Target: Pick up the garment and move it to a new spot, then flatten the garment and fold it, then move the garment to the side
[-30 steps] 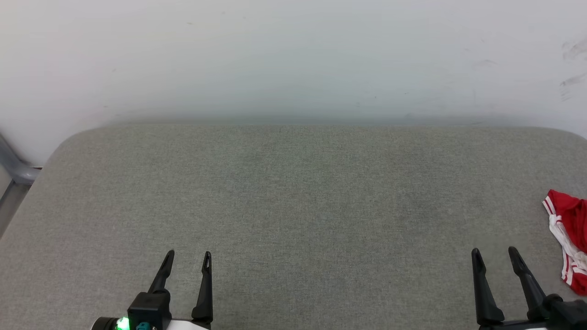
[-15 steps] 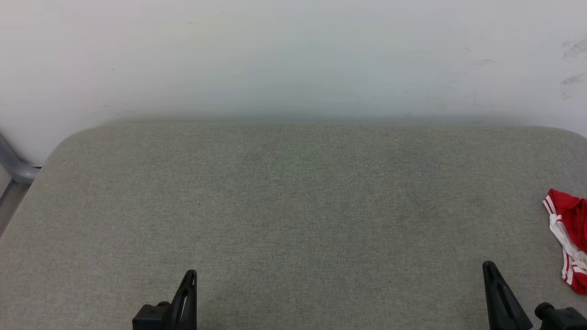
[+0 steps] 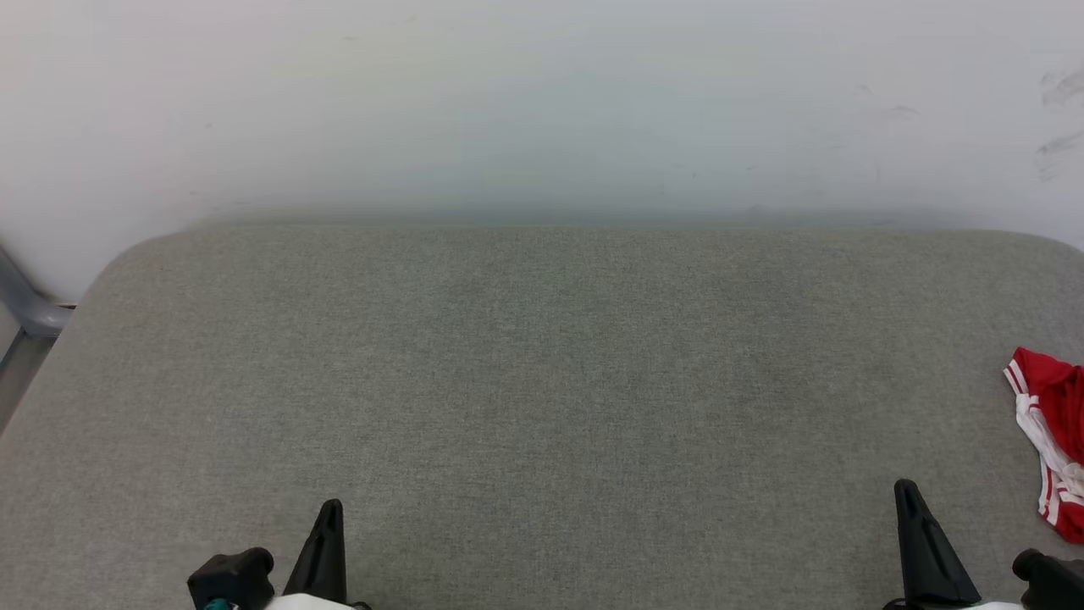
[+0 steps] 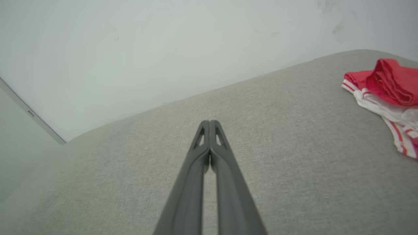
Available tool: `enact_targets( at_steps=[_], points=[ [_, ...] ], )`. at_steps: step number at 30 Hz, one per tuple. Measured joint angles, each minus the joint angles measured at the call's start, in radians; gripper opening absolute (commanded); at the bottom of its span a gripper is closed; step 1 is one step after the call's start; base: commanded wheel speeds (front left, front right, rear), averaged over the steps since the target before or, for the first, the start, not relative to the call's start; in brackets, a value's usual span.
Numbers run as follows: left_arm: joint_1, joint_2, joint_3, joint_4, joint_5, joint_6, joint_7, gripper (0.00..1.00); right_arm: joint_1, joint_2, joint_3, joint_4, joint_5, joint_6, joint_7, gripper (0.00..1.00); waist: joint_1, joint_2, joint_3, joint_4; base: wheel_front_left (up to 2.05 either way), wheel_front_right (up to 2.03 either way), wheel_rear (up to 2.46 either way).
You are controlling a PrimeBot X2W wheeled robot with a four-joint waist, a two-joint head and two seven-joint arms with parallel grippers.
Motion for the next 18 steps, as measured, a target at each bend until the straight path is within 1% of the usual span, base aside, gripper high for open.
enact_targets(
  at_steps=[1,3,4,18],
  points=[
    [0.0,0.0,0.0,0.0,0.0,0.0,0.0,0.0,0.0,0.0,0.0,0.0,0.0,0.0,0.0,0.0,0.0,0.0,0.0,0.0,0.0,0.0,0.0],
    [-0.004,0.0,0.005,0.001,-0.037,-0.007,0.009,0.0,-0.006,-0.001,0.001,0.005,0.038,0.0,0.009,0.0,0.0,0.0,0.001,-0.001,0.0,0.0,0.0],
    [-0.007,0.0,0.009,0.002,-0.074,-0.007,0.018,0.0,-0.016,-0.002,0.001,0.01,0.072,0.0,0.015,0.0,0.0,0.0,0.001,-0.001,0.0,0.0,0.0],
    [-0.046,-0.001,0.037,0.011,-0.307,-0.026,0.073,0.0,-0.063,-0.008,0.002,0.037,0.304,0.0,0.066,0.0,0.0,0.0,0.006,-0.005,0.0,0.0,0.0]
  ],
)
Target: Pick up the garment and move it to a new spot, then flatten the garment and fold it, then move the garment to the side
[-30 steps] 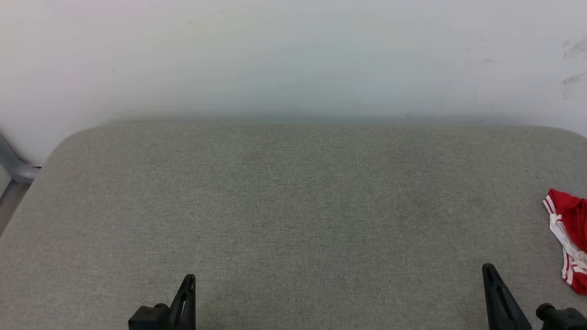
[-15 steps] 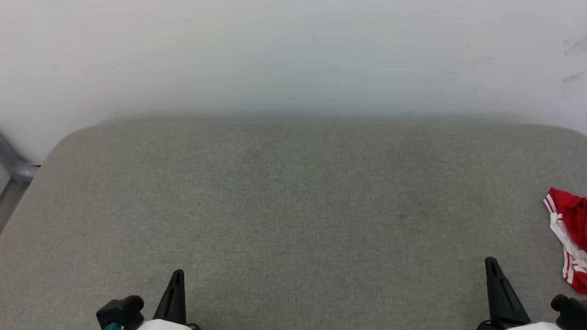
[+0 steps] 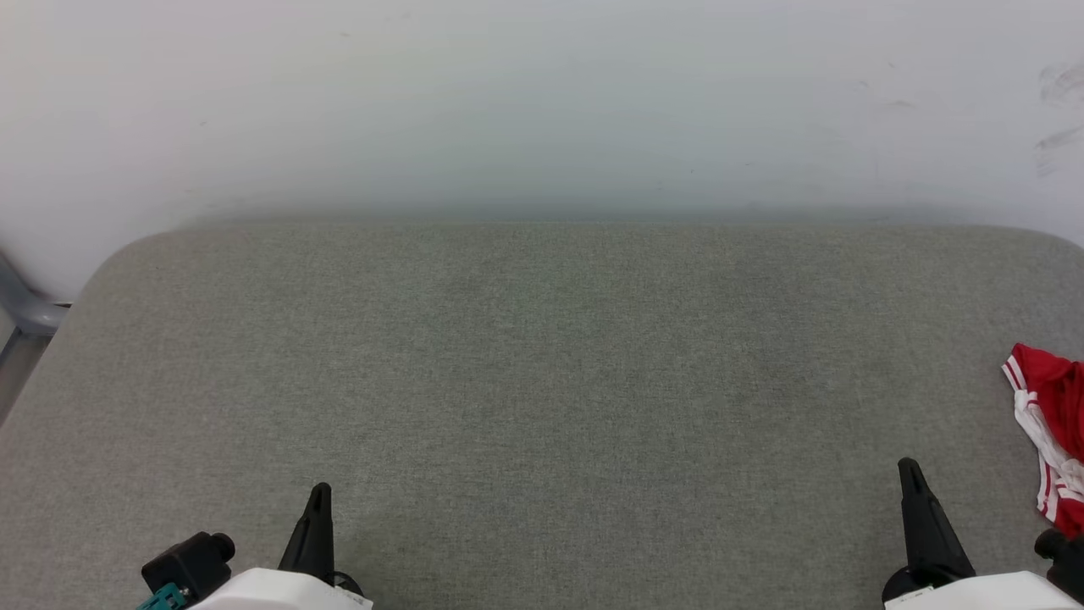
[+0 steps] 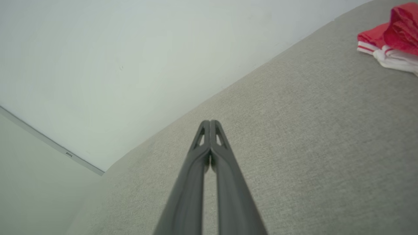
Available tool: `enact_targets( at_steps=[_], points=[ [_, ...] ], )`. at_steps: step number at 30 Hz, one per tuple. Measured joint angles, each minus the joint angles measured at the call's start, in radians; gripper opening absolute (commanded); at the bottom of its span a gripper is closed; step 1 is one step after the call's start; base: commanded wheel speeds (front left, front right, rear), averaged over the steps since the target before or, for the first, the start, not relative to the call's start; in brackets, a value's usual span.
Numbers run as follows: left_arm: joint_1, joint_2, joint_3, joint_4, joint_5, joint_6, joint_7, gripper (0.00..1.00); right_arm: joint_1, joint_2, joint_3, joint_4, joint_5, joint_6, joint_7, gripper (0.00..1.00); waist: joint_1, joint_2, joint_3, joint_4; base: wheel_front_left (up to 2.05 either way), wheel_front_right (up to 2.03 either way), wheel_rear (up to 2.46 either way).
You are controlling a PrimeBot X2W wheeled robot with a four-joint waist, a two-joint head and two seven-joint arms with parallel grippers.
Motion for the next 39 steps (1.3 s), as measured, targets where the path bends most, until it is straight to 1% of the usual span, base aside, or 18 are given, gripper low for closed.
enact_targets(
  at_steps=[18,39],
  points=[
    [-0.038,-0.002,0.03,0.011,-0.252,-0.022,0.059,0.0,-0.047,-0.004,-0.002,0.032,0.245,0.0,0.055,0.0,0.0,0.0,0.006,-0.005,0.0,0.0,0.0],
    [-0.078,-0.003,0.059,0.02,-0.495,-0.042,0.119,0.0,-0.1,-0.007,-0.009,0.061,0.479,0.0,0.115,0.0,0.0,0.0,0.014,-0.011,0.0,0.0,0.0]
  ],
)
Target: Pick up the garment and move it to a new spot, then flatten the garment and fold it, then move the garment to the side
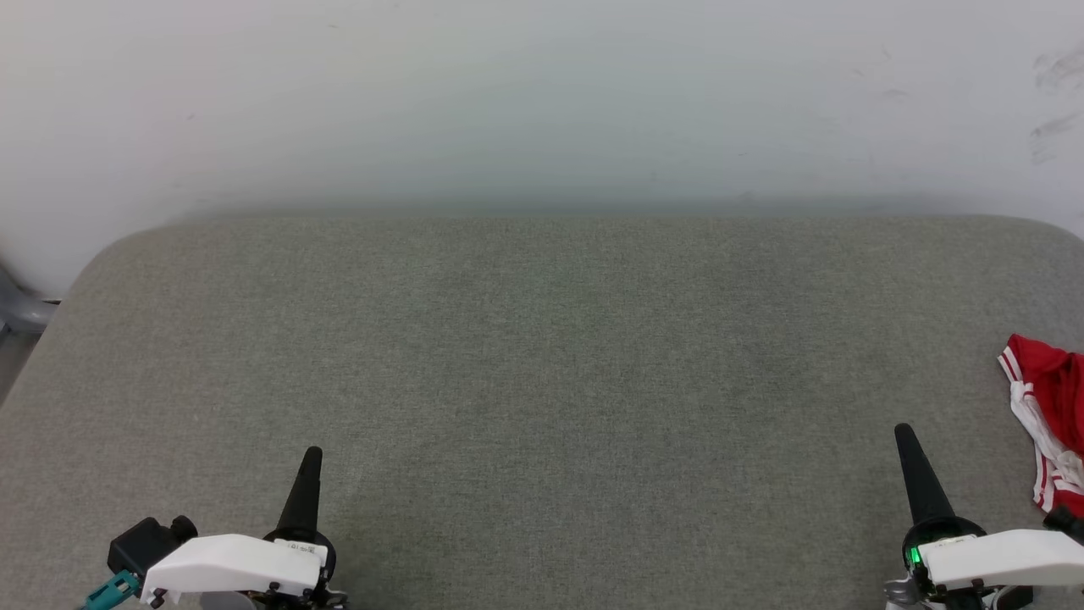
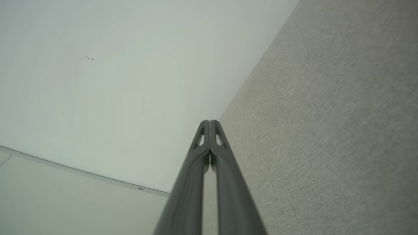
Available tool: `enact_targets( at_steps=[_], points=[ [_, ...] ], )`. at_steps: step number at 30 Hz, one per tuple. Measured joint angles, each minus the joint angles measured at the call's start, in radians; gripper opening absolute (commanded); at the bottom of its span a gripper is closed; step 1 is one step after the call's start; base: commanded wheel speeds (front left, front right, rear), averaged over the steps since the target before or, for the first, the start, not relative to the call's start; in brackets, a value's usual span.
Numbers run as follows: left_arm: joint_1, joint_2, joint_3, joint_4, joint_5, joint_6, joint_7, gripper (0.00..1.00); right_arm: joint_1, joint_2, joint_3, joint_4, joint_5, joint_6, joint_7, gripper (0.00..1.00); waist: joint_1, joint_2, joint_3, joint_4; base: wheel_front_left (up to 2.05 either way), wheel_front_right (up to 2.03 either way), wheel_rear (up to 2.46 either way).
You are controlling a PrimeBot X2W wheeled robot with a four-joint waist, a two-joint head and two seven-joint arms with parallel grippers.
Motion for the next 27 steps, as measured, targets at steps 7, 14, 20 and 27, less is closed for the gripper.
enact_targets(
  at_steps=[7,14,20,27],
  points=[
    [-0.012,0.0,0.01,0.002,-0.071,-0.008,0.018,0.0,-0.017,0.0,-0.003,0.008,0.067,0.0,0.017,0.0,0.0,0.0,0.002,-0.002,0.0,0.0,0.0],
    [-0.022,0.0,0.016,0.005,-0.138,-0.01,0.032,0.0,-0.028,0.0,-0.006,0.016,0.131,0.0,0.034,0.0,0.0,0.0,0.005,-0.004,0.0,0.0,0.0],
    [-0.031,-0.001,0.022,0.007,-0.193,-0.017,0.048,0.0,-0.039,0.0,-0.009,0.023,0.182,0.0,0.046,0.0,0.0,0.0,0.007,-0.006,0.0,0.0,0.0],
    [-0.041,-0.001,0.03,0.009,-0.253,-0.023,0.061,0.0,-0.056,0.0,-0.012,0.031,0.238,0.0,0.062,0.0,0.0,0.0,0.01,-0.008,0.0,0.0,0.0]
  ],
)
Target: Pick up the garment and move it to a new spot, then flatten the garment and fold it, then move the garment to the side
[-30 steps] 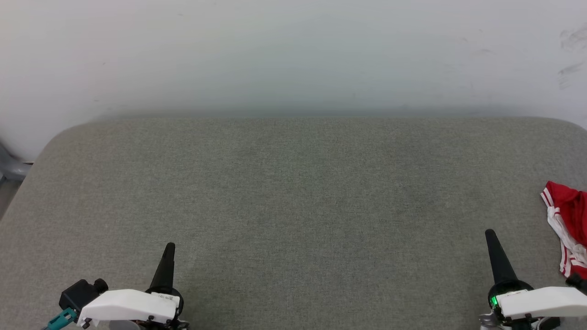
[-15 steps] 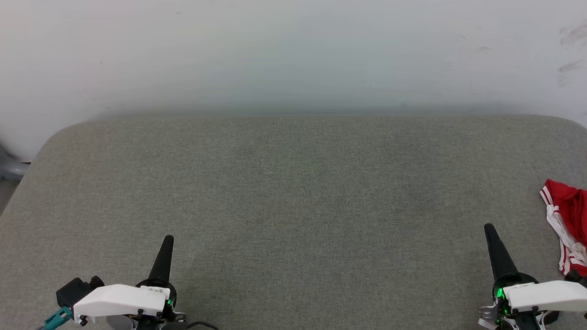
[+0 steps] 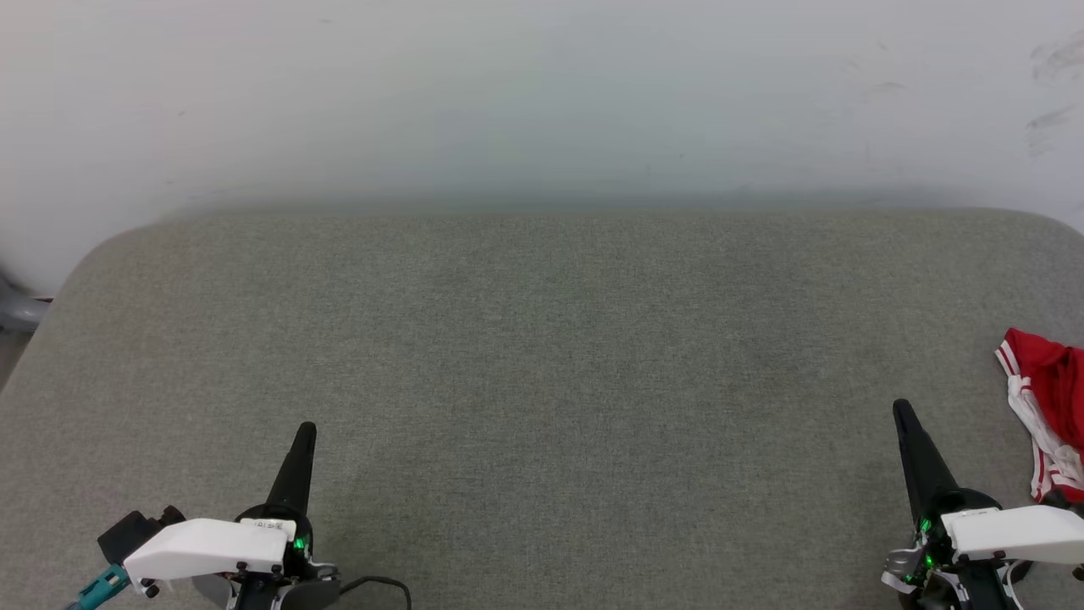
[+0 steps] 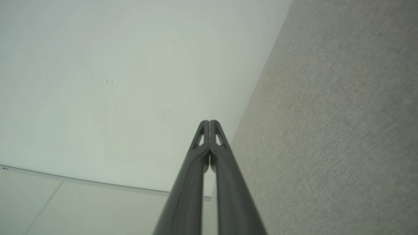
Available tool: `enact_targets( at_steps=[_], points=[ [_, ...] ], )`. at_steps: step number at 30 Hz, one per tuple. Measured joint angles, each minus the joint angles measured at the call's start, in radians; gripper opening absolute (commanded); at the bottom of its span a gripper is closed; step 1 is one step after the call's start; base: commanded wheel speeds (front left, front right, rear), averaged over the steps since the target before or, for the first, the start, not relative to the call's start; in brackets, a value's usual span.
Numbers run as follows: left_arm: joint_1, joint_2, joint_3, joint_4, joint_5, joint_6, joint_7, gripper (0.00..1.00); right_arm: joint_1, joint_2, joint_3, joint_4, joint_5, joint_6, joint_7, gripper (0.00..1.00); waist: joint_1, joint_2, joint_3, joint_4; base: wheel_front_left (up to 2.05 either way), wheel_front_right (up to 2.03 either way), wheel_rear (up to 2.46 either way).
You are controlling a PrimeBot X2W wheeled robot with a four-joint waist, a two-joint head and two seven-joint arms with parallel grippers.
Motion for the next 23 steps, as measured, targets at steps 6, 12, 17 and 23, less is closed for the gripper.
enact_targets(
  at_steps=[6,12,17,23],
  points=[
    [-0.006,0.0,0.006,0.002,-0.041,-0.003,0.01,0.0,-0.005,0.0,-0.002,0.006,0.039,0.0,0.011,0.0,0.0,0.0,0.002,-0.001,0.0,0.0,0.0],
    [-0.017,0.0,0.011,0.003,-0.087,-0.005,0.022,0.0,-0.018,0.0,-0.005,0.01,0.084,0.0,0.023,0.0,0.0,0.0,0.004,-0.003,0.0,0.0,0.0],
    [-0.021,-0.001,0.015,0.006,-0.126,-0.009,0.031,0.0,-0.024,0.001,-0.007,0.015,0.118,0.0,0.034,0.0,0.0,0.0,0.006,-0.004,0.0,0.0,0.0],
    [-0.027,-0.001,0.02,0.008,-0.17,-0.013,0.041,0.0,-0.031,0.001,-0.01,0.02,0.16,0.0,0.044,0.0,0.0,0.0,0.008,-0.006,0.0,0.0,0.0]
  ],
)
